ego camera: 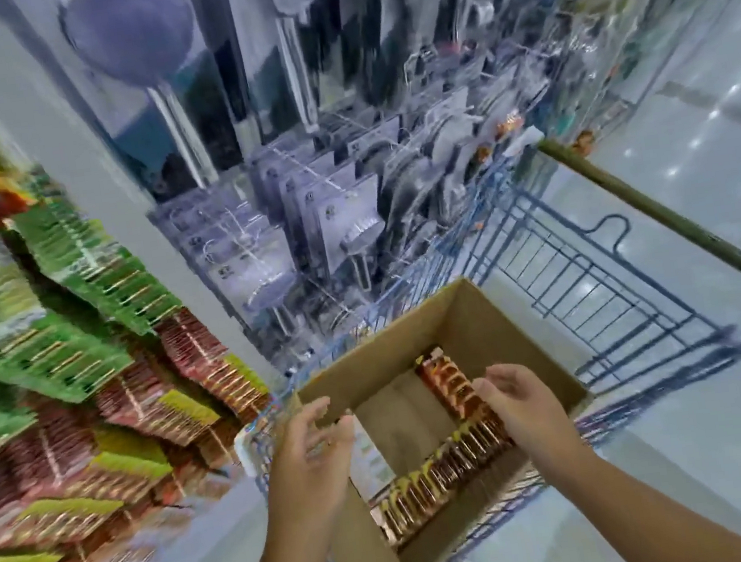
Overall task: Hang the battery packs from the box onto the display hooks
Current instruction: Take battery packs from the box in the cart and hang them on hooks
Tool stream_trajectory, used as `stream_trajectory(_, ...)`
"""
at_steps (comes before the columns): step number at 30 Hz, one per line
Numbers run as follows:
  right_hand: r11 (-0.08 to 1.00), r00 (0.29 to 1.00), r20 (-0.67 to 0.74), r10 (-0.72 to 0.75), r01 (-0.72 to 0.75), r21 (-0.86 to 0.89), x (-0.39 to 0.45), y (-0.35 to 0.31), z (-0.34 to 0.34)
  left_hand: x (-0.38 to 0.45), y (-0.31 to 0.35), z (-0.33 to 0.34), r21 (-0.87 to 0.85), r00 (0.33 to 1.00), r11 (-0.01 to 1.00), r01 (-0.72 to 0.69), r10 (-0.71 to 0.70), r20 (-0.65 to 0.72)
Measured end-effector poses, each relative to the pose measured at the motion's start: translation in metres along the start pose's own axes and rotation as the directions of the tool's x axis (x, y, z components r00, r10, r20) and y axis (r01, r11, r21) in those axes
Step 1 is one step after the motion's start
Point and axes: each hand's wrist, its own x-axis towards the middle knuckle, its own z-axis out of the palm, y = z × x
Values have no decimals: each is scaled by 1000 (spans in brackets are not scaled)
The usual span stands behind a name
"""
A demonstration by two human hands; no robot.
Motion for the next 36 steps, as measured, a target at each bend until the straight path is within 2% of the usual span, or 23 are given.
stream_trajectory(4,997,999,-17,31,-32,-68,37,12,8,39,-7,24,0,999,1000,21,-21,50)
stream_trajectory(7,992,998,-25,54,-56,-113,74,28,15,67,-22,46,65,998,998,11,-15,67)
stream_trajectory(15,933,989,79,124,-89,-348,186,81,42,139,-62,120,81,992,990,115,-111,-53)
stream_trajectory(20,844,977,128,172,-79,-530,249,128,63,175,-96,181,28,974,976,215,-213,-73)
stream_trajectory(24,754,961,153,231,-78,-652,287,166,83,199,-115,216,58,956,955,292,-291,-26)
stream_trajectory(30,700,992,51,120,-48,-713,309,213,114,220,-136,233,66,936,934,351,-349,-46)
stream_trajectory(33,621,993,40,114,-40,-783,312,225,123,226,-146,233,33,932,934,357,-353,-80)
stream_trajectory(36,498,994,63,93,8,-867,315,241,131,230,-156,231,15,928,932,361,-358,-102)
